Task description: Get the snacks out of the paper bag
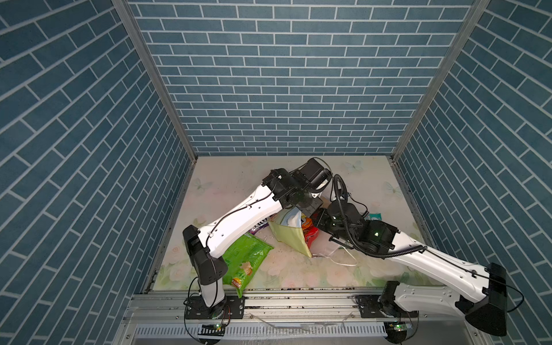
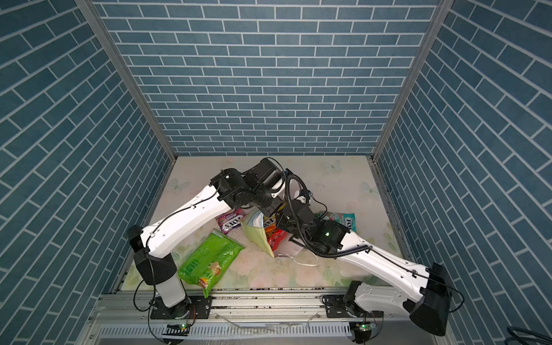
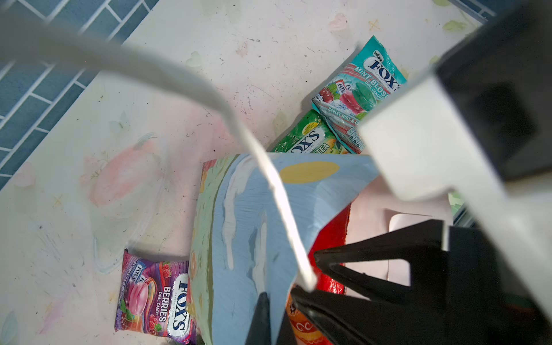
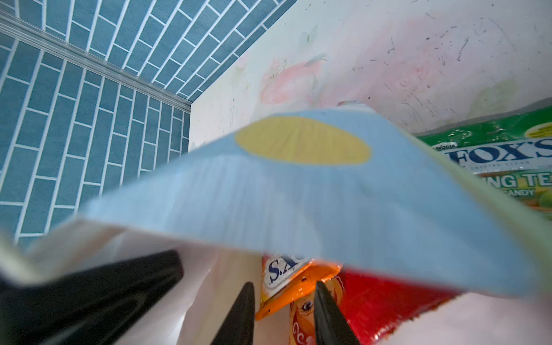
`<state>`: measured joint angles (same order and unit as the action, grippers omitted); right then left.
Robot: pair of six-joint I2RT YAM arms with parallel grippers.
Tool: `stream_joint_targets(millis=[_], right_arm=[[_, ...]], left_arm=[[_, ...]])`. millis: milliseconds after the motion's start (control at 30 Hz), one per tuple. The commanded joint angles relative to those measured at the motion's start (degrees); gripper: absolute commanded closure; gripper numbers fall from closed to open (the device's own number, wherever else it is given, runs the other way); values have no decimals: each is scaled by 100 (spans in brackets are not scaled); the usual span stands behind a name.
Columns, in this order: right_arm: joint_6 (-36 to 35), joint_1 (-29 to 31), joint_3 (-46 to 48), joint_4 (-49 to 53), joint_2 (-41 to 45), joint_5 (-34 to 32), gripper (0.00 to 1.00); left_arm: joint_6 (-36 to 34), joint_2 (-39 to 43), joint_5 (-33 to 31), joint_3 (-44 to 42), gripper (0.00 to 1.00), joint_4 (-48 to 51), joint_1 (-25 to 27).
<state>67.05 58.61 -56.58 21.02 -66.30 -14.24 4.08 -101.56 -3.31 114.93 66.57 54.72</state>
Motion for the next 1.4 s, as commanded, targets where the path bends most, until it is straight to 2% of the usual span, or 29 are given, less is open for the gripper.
stream_joint_targets(millis=[0,500,900,1367], right_arm=[[-52,28,12,-259,-179,-127,66],[655,36,741,-799,-239,-283,66],[714,35,915,-1245,-462,-543,65],[700,10,749,-1286,-816,-752,65]], left_arm=[[-47,158,60,40,99,-126,37],[-48,119,260,162,97,-74,-64],[-56,158,326,184,97,-30,-71],[-84,159,405,275,97,-12,-71]])
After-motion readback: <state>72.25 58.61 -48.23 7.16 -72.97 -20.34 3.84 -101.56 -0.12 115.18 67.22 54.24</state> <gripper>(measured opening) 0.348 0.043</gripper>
